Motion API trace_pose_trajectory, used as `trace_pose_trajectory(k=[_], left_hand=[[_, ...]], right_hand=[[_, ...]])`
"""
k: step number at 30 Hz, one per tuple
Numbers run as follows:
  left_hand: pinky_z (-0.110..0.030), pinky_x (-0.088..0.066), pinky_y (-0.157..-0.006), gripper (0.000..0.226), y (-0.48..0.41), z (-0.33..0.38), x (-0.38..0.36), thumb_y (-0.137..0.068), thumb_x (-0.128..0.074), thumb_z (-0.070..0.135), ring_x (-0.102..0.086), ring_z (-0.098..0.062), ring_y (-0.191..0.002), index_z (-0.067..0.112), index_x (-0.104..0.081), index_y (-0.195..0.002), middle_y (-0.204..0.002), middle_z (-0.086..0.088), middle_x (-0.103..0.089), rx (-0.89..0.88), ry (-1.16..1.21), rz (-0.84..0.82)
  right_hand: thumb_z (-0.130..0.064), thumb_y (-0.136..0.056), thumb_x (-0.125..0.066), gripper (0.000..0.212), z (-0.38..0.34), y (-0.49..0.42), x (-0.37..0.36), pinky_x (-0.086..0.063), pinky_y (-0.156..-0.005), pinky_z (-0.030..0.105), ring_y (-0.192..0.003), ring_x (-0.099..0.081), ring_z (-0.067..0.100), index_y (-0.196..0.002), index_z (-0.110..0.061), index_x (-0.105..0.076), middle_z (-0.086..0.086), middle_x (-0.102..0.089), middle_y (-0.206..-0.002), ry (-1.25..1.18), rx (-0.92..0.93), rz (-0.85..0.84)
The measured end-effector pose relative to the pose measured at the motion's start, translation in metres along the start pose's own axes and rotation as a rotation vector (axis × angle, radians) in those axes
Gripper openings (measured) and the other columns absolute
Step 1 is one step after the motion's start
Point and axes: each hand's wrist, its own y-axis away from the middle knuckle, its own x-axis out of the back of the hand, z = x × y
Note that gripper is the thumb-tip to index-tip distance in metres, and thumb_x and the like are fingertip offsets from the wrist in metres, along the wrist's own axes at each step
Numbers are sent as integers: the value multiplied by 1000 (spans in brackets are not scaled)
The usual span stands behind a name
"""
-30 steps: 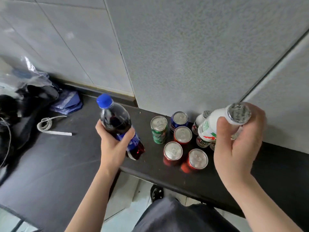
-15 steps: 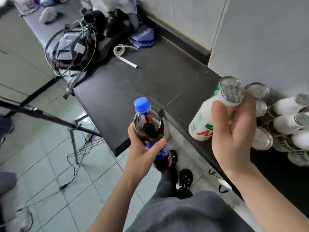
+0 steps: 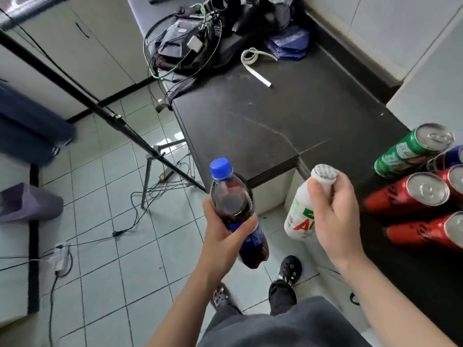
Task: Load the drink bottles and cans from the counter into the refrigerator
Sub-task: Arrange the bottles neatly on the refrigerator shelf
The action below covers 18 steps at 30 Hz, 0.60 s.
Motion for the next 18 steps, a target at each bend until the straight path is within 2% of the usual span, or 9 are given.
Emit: trace_pose_trajectory(k=[4,7,9,11,13,15,18], left_hand=[[-7,-48,-72,61,11,-7,35,-75,-71,18,-61,5,-96,41,-34,-118,-99,27,-61,-2,28,23],[-6,-47,-72,61,25,-15,75,-78,-73,15,-60,6,-96,42,-34,-116,-98,28,-60,-12,60,82],[-6,-47,-72,63,39,-23,109,-79,-74,13,-60,6,-97,34,-34,-122,-99,28,-60,-23,92,146],[-6,-48,-73,66,57,-36,148,-78,-75,13,-60,6,-98,26,-32,-126,-99,29,-60,-29,127,235],[-5,-47,-72,65,79,-52,190,-79,-75,8,-59,9,-98,33,-33,-122,-98,32,-59,-25,143,326],[-2,-46,-69,68,105,-67,234,-78,-75,7,-57,14,-98,46,-33,-115,-98,37,-57,-14,143,411],[0,-45,-69,73,152,-91,298,-76,-77,11,-54,17,-100,48,-32,-118,-101,40,-54,5,140,545]], right_hand=[[-49,-86,-46,29,-12,16,-30,-39,-71,4,-83,-53,-7,-97,-23,-51,-13,-54,-89,13,7,-12],[-54,-83,-46,23,-24,35,-66,-42,-75,15,-84,-53,0,-94,-34,-49,-14,-54,-90,5,8,-70],[-55,-84,-46,17,-35,54,-97,-42,-76,22,-84,-54,7,-90,-39,-49,-9,-55,-91,3,35,-131],[-56,-85,-46,13,-48,76,-132,-42,-76,15,-85,-54,3,-90,-45,-50,-9,-56,-92,-2,79,-217],[-56,-86,-46,14,-61,100,-167,-40,-72,10,-81,-52,0,-90,-43,-49,-9,-55,-90,3,133,-321],[-55,-87,-47,15,-74,126,-205,-42,-73,18,-79,-52,6,-90,-40,-50,-5,-53,-88,-1,161,-416],[-58,-86,-46,28,-87,167,-261,-45,-74,33,-82,-53,12,-96,-32,-52,-5,-54,-90,-7,198,-515]])
